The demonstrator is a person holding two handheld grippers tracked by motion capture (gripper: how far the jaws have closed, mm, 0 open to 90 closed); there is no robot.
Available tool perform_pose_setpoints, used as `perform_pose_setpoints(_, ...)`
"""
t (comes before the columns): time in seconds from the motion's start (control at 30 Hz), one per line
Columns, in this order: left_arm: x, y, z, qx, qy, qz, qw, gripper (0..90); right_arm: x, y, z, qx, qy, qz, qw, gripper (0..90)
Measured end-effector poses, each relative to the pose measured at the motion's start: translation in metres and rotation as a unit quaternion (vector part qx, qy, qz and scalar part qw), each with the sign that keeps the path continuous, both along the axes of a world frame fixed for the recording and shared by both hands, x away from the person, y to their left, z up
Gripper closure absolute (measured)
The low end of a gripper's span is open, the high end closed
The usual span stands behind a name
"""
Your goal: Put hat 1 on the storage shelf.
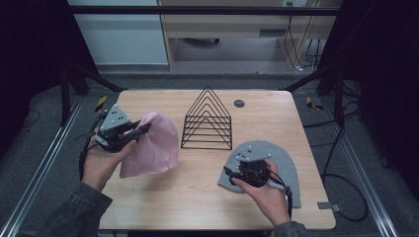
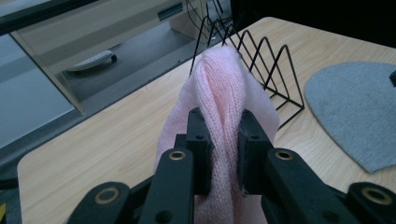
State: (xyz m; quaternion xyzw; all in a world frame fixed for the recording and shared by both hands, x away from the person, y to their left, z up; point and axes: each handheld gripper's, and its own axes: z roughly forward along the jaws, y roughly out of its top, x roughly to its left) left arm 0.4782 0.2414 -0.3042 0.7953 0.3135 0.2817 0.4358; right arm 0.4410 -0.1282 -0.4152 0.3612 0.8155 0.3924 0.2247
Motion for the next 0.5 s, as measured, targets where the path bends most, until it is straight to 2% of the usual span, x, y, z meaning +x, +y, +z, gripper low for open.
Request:
perform_pose_setpoints(0.1,0.001,-0.002,0.010,0.006,-0.005,-0.004,1.0000,77.6,0.003,0.017,0.012,0.019,0.004,0.024,0.9995,32.1)
perform_pose_setpoints(0.17,0.001,-0.003,0.016,-0.008,-0.001,-0.009,0.9999,77.5,0.007,0.029,0.020,0.014,-0.001,0.040,0.9991,32.1)
perform_pose_setpoints(0.27,0.000,-0.002,0.025,-0.004,-0.001,-0.013,0.9999,77.5,0.012,0.046,0.031,0.017,-0.001,0.060,0.9980,35.9)
perform_pose_setpoints(0.37,0.000,-0.001,0.031,-0.010,0.006,-0.017,0.9998,77.5,0.017,0.061,0.040,0.019,-0.001,0.081,0.9965,42.3)
perform_pose_setpoints(0.5,-0.002,-0.002,0.039,-0.017,-0.001,-0.022,0.9996,77.5,0.024,0.076,0.043,0.020,0.011,0.099,0.9948,44.5)
